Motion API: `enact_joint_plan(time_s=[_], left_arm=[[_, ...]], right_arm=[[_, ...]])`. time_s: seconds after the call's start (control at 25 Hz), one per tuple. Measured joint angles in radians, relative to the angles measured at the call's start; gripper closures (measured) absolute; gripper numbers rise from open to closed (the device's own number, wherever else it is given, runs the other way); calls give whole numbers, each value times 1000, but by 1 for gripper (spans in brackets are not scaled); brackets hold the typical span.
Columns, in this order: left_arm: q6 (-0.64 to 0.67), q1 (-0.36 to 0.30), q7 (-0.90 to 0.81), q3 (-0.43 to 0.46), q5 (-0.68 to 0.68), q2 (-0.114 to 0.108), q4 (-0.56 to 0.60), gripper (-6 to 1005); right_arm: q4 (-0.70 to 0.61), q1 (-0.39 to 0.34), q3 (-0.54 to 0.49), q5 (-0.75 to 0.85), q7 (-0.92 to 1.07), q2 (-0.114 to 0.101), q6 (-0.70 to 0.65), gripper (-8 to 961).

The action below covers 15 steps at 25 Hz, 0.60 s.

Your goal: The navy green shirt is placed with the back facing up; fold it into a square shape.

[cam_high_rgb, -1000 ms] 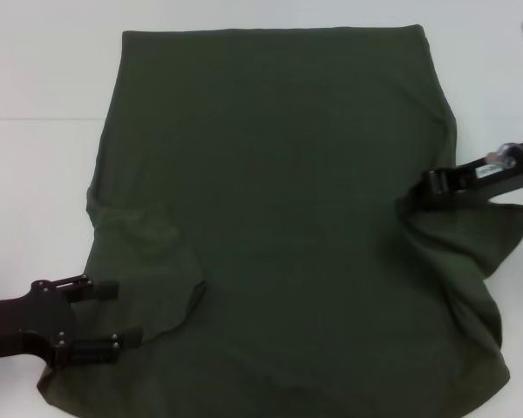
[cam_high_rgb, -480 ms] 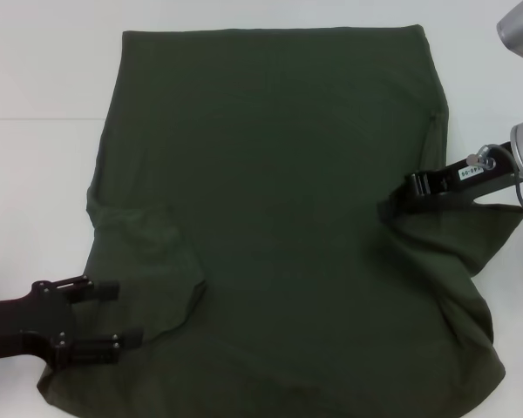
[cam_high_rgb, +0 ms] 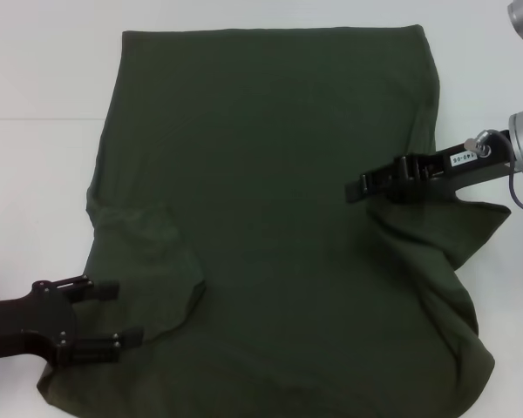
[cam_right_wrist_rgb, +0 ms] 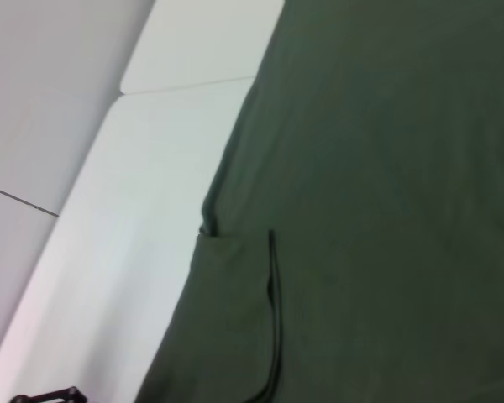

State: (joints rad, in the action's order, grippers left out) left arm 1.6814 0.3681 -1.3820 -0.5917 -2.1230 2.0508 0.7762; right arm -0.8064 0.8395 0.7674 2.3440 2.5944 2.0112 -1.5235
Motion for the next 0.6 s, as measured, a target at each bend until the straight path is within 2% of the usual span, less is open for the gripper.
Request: enact_joint_plan(time_s=[0.12,0.32,0.56,0.6], left_arm=[[-1,0,0,0,0,0,0,112],[-1,0,0,0,0,1,0,112],[-2,0,0,-1,0,1,0,111],[-2,0,0,0,0,1,0,111]], right_arm=[[15,-1,-3,-12,-4,-5,-4,515],[18,-5,0,-10,2,-17,-6,264],[15,-7,1,-11,25,-32,-20,134],[6,1,6,-9,37,-36,-39,136]])
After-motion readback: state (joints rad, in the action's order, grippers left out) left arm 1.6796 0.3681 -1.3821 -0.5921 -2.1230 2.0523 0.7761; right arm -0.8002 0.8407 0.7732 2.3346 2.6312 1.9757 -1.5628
